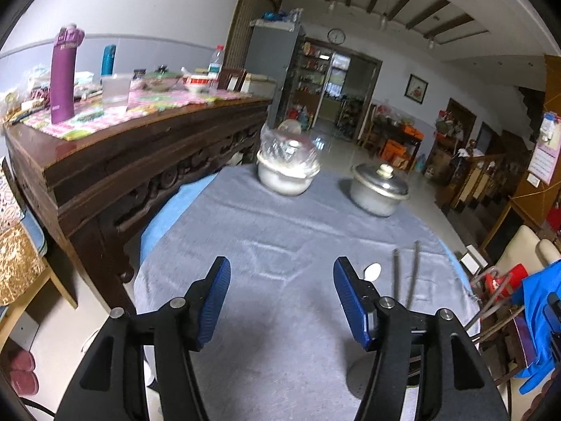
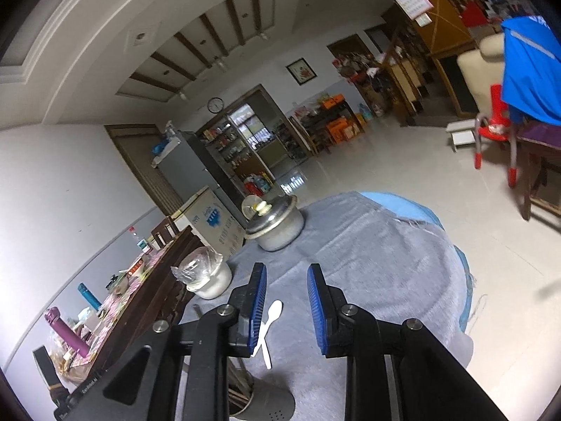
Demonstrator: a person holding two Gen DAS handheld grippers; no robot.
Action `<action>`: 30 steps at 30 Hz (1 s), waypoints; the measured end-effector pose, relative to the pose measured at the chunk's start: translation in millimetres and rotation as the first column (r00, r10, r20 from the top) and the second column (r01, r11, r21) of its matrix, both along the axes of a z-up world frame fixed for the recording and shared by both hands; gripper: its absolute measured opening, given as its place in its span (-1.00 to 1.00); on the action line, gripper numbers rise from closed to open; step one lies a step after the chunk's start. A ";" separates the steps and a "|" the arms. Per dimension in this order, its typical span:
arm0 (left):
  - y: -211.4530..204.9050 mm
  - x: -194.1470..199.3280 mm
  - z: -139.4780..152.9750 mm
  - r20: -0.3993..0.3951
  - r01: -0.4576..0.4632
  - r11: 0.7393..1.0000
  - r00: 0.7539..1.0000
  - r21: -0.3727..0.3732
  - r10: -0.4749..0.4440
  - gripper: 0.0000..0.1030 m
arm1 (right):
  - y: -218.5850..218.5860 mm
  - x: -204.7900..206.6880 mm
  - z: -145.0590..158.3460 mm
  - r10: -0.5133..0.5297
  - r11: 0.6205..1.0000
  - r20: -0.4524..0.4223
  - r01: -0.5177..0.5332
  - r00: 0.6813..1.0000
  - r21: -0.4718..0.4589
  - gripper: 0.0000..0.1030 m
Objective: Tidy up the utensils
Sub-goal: 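Withdraw both open tools and move them over the white spoons, then lower the right tool onto a white plastic spoon and close on it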
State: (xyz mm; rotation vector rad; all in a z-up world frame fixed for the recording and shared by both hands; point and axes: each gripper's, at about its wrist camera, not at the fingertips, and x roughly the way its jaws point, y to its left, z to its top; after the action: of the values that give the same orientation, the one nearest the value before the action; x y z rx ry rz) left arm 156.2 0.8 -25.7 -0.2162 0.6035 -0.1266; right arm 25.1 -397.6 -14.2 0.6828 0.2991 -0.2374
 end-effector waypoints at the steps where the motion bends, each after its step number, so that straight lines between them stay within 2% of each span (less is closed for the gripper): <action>1: 1.7 3.4 -4.7 -0.017 -0.008 1.000 1.000 -0.001 0.008 0.21 | -2.4 1.4 -3.1 0.000 1.000 -0.008 0.000 1.000 0.014 -0.49; 11: 8.1 28.0 -41.2 -0.139 -0.011 1.000 0.990 0.000 0.011 0.21 | -12.5 28.3 -39.1 0.038 0.994 -0.106 -0.027 0.994 0.104 -0.49; 18: 9.2 44.3 -73.7 -0.240 -0.006 1.000 0.971 0.008 0.008 0.21 | -18.0 49.9 -72.8 0.056 0.989 -0.192 -0.028 0.980 0.146 -0.49; 30: 5.3 63.1 -102.8 -0.320 0.017 1.000 0.947 0.025 -0.008 0.21 | -24.4 77.8 -114.9 0.112 0.972 -0.275 -0.048 0.955 0.230 -0.49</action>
State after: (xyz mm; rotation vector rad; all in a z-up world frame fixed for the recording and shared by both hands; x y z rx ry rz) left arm 219.4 6.1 -128.5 -0.2074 0.9302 -0.0959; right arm 102.8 -421.9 -129.2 0.8557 0.6373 -0.2264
